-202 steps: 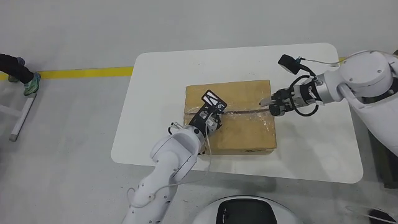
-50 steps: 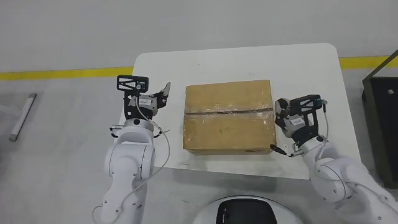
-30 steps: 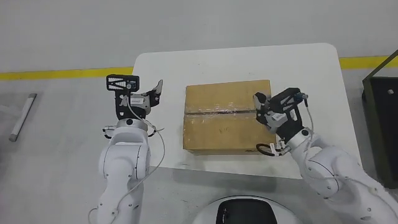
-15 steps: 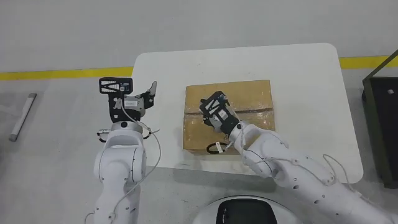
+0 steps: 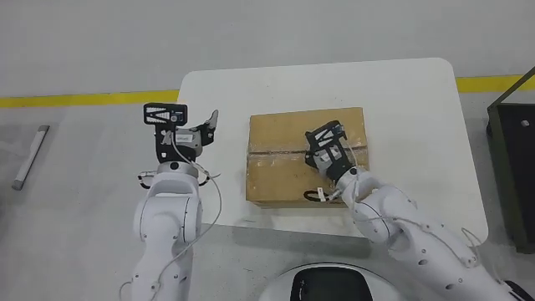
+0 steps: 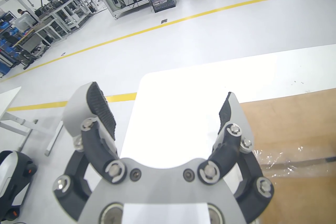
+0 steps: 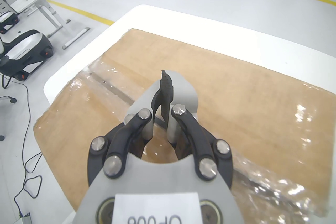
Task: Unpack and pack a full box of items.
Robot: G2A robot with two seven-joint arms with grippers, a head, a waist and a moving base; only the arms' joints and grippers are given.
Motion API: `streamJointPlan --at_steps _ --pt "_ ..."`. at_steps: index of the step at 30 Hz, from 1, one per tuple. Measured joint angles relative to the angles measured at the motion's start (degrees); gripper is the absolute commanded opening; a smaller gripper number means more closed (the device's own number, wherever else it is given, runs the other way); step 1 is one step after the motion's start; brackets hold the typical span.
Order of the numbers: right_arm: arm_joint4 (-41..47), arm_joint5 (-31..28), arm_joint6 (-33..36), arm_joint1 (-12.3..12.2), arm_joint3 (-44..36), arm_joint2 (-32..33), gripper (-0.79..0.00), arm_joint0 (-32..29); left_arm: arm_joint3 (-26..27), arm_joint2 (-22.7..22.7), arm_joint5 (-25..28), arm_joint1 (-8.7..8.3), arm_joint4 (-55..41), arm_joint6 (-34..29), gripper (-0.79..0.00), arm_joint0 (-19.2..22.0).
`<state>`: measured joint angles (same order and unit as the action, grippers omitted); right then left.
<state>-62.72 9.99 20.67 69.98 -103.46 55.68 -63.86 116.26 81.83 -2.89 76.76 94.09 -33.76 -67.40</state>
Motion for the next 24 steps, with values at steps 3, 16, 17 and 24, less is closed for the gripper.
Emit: streamJointPlan --at_steps 3,16,17,24 --pt "-0.9 -0.5 0.6 -0.6 -2.1 3.4 -0.785 -2.8 -0.1 -0.2 0.1 0.05 0.0 0.0 0.000 0.2" --pt "-4.5 -1.7 1.2 -2.5 -10.9 15.8 -0.785 -14.4 -0.1 -0.9 0.8 0.23 -0.5 0.4 0.000 0.7" --pt "-4.9 -2.0 0.8 -2.6 -11.9 16.9 -0.785 -15.3 0.1 -1.0 1.0 0.25 -0.8 0.7 0.000 0.7" --pt "-8.8 -4.9 -5.0 -3.7 -21.2 28.1 -0.785 -23.7 2.8 -2.1 6.0 0.20 -5.2 8.0 0.000 -0.9"
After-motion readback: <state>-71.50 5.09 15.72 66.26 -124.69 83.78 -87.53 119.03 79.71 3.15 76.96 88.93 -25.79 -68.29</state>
